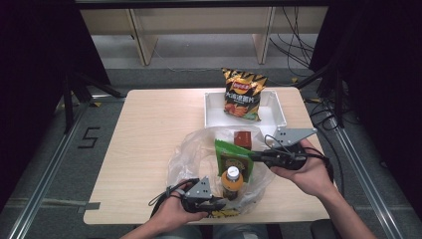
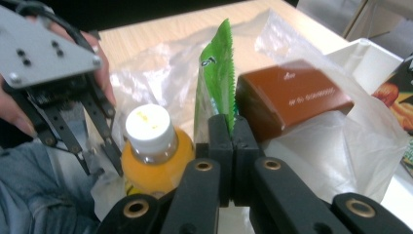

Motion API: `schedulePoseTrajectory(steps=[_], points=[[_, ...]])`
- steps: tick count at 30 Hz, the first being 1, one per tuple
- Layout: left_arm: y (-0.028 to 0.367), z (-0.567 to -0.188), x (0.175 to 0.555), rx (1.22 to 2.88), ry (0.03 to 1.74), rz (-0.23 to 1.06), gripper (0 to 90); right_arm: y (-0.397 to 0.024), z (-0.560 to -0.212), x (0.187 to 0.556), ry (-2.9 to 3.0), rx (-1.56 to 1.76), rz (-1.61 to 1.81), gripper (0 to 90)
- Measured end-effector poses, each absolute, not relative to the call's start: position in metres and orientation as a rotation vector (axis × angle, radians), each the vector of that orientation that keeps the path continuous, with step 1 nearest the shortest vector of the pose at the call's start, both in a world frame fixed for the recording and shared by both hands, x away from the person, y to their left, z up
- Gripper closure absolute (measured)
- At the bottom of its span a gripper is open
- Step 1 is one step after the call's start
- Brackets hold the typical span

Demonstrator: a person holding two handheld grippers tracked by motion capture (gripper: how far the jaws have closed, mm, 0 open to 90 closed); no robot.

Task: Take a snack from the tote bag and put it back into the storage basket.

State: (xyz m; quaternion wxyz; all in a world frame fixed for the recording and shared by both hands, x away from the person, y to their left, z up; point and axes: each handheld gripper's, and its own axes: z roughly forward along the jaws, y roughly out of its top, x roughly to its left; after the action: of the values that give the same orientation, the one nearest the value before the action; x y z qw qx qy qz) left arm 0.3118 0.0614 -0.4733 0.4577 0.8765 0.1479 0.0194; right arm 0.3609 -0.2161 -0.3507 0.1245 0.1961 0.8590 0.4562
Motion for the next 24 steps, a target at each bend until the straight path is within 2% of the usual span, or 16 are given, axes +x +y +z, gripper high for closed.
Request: schedulePoseTrajectory(steps=[24], points=[[0.061, -0.475, 0.312, 2.18, 0.356, 0.05, 78.7, -0.213, -0.315, 0.365, 2.317, 0.573, 1.544, 90.0]])
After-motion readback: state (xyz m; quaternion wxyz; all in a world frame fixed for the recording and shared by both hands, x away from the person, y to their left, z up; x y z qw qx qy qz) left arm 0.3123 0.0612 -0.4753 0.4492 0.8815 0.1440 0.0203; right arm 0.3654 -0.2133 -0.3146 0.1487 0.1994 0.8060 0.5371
